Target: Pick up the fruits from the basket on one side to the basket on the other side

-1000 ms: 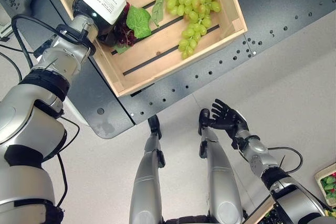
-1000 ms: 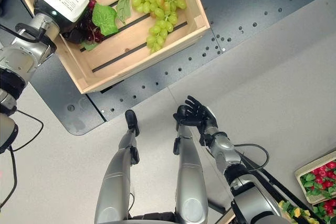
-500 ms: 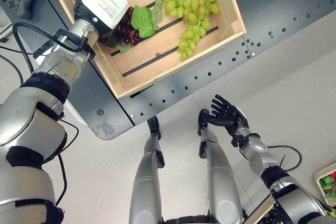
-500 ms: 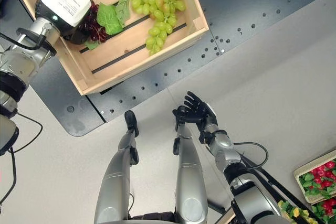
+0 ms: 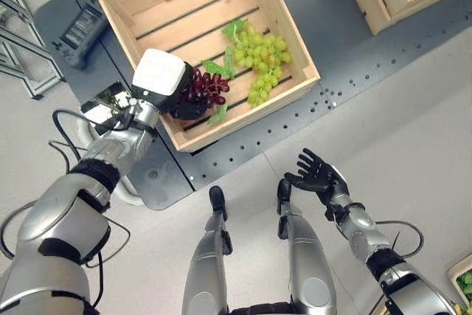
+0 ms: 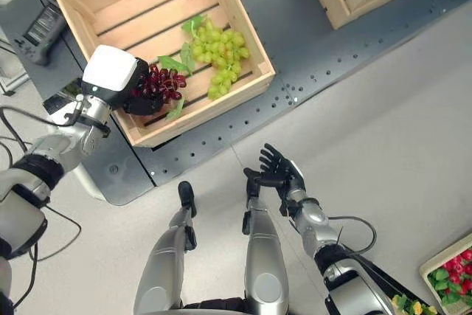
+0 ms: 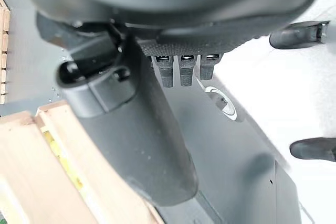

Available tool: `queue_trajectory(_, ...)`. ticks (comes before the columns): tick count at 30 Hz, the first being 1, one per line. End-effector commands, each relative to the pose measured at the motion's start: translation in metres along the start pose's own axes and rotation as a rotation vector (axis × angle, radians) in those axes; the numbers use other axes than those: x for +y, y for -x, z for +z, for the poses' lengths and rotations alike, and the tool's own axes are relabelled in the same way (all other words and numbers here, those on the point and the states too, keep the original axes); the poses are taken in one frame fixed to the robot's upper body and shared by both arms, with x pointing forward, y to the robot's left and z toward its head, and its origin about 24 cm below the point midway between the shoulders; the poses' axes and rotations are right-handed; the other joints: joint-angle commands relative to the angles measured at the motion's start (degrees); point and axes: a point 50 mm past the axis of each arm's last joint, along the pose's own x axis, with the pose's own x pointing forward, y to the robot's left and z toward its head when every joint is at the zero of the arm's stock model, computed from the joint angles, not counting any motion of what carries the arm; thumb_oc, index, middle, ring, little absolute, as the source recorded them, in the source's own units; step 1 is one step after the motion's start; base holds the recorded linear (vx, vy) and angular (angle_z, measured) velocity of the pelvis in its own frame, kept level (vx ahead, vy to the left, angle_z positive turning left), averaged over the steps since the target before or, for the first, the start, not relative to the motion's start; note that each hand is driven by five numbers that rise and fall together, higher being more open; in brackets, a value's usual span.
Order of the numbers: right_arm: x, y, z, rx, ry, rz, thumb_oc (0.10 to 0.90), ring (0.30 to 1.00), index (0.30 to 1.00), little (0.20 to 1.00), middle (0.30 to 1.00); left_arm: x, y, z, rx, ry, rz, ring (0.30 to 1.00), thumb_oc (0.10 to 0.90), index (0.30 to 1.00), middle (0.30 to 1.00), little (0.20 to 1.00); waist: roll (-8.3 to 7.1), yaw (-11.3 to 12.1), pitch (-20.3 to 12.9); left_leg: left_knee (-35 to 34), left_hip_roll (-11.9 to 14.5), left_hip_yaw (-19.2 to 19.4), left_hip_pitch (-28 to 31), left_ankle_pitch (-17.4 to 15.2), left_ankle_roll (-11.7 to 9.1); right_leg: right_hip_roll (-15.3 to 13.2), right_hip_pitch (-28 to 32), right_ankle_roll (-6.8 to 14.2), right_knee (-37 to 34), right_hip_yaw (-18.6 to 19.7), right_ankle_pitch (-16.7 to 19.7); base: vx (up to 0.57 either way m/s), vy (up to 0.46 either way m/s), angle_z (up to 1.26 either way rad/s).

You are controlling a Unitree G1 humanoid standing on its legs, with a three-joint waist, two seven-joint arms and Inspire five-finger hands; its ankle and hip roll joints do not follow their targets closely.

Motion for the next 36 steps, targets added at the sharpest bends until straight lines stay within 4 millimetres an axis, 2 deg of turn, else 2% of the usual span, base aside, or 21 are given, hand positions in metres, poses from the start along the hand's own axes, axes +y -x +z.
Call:
queue_trajectory(1, 0.003, 0.001, 0.027, -0.175, -0.004, 0.023, 0.8, 0.9, 0.9, 0.9, 0.9, 0.065, -0.031, -0.008, 0.104, 0.22, 0.412, 0.3, 0.4, 0.3, 0.3, 0.3, 0.53, 1.21, -0.81, 3.65, -0.88, -2.02, 3.58, -6.13, -1.34, -1.8, 5.03, 1.44, -2.92, 0.84, 2.11, 0.05, 0.008, -0.02)
queue_trajectory(8, 0.01, 0.013, 0.016, -0.165, -0.004, 0.058, 0.8, 0.9, 0.9, 0.9, 0.9, 0.053, -0.014, -0.002, 0.193, 0.459, 0.458, 0.3, 0.4, 0.3, 0.3, 0.3, 0.99, 1.27, -5.83, 1.14, -0.7, -2.26, 9.21, -6.87, -1.81, -1.82, 11.22, 0.94, -5.76, 0.04, 1.02, 0.08, -0.003, 0.05)
queue_trajectory(15, 0.036, 0.021, 0.02, -0.22, -0.001, 0.178, 0.8, 0.9, 0.9, 0.9, 0.9, 0.042, 0.004, -0.001, 0.306, 0.774, 0.493, 0.3, 0.4, 0.3, 0.3, 0.3, 1.9, 1.06, -10.48, -1.0, -0.72, -2.72, 13.86, -7.38, -2.11, -1.61, 16.58, 0.59, -8.05, -0.26, 0.0, 0.08, -0.004, 0.01)
queue_trajectory(20, 0.055, 0.023, 0.03, -0.266, 0.001, 0.27, 0.8, 0.9, 0.9, 0.9, 0.9, 0.031, 0.013, 0.009, 0.358, 1.013, 0.476, 0.3, 0.4, 0.3, 0.3, 0.3, 2.46, 1.1, -14.07, -1.57, -0.83, -3.03, 16.63, -7.93, -2.08, -1.79, 19.92, 0.67, -9.15, -0.43, -0.39, 0.11, -0.017, 0.04)
queue_trajectory(23, 0.07, 0.02, 0.046, -0.327, 0.009, 0.321, 0.8, 0.9, 0.9, 0.9, 0.9, 0.018, 0.016, 0.021, 0.394, 1.216, 0.393, 0.3, 0.4, 0.3, 0.3, 0.3, 2.9, 1.57, -17.48, -2.56, -0.82, -3.24, 19.41, -8.31, -2.06, -1.83, 23.22, 0.93, -10.73, -0.5, -0.35, 0.17, -0.055, 0.04)
queue_trajectory(27, 0.083, 0.017, 0.066, -0.383, 0.05, 0.362, 0.8, 0.9, 0.9, 0.9, 0.9, 0.011, 0.014, 0.032, 0.392, 1.299, 0.323, 0.3, 0.4, 0.3, 0.3, 0.3, 3.17, 2.09, -19.75, -3.9, -0.7, -3.49, 21.32, -8.21, -2.12, -1.62, 25.56, 1.14, -12.16, -0.92, -0.19, 0.12, -0.076, 0.01)
queue_trajectory(29, 0.093, 0.013, 0.088, -0.428, 0.11, 0.394, 0.8, 0.9, 0.9, 0.9, 0.9, 0.015, 0.009, 0.038, 0.347, 1.332, 0.288, 0.3, 0.4, 0.3, 0.3, 0.3, 3.22, 2.71, -21.12, -5.15, -0.6, -3.73, 22.41, -7.91, -2.25, -1.46, 27.13, 1.37, -13.8, -1.39, 0.28, 0.07, -0.096, -0.01)
queue_trajectory(30, 0.093, 0.013, 0.088, -0.429, 0.111, 0.394, 0.8, 0.9, 0.9, 0.9, 0.9, 0.015, 0.009, 0.038, 0.347, 1.332, 0.288, 0.3, 0.4, 0.3, 0.3, 0.3, 3.23, 2.7, -21.05, -5.22, -0.59, -3.74, 22.5, -7.88, -2.26, -1.45, 27.23, 1.37, -13.88, -1.41, 0.32, 0.04, -0.085, -0.01)
queue_trajectory(33, 0.103, 0.008, 0.114, -0.476, 0.165, 0.416, 0.8, 0.9, 0.9, 0.9, 0.9, 0.023, 0.0, 0.046, 0.281, 1.353, 0.253, 0.3, 0.4, 0.3, 0.3, 0.3, 3.26, 3.46, -21.98, -6.31, -0.39, -3.89, 23.25, -7.43, -2.47, -1.31, 28.54, 1.56, -15.29, -2.1, 0.86, 0.03, -0.077, 0.02)
queue_trajectory(36, 0.114, 0.003, 0.145, -0.531, 0.22, 0.408, 0.8, 0.9, 0.9, 0.9, 0.9, 0.033, -0.011, 0.056, 0.196, 1.361, 0.194, 0.3, 0.4, 0.3, 0.3, 0.3, 3.05, 4.56, -23.14, -6.92, -0.26, -4.75, 23.39, -7.2, -2.48, -1.02, 29.52, 1.55, -15.48, -2.89, 0.51, 0.01, -0.084, 0.02)
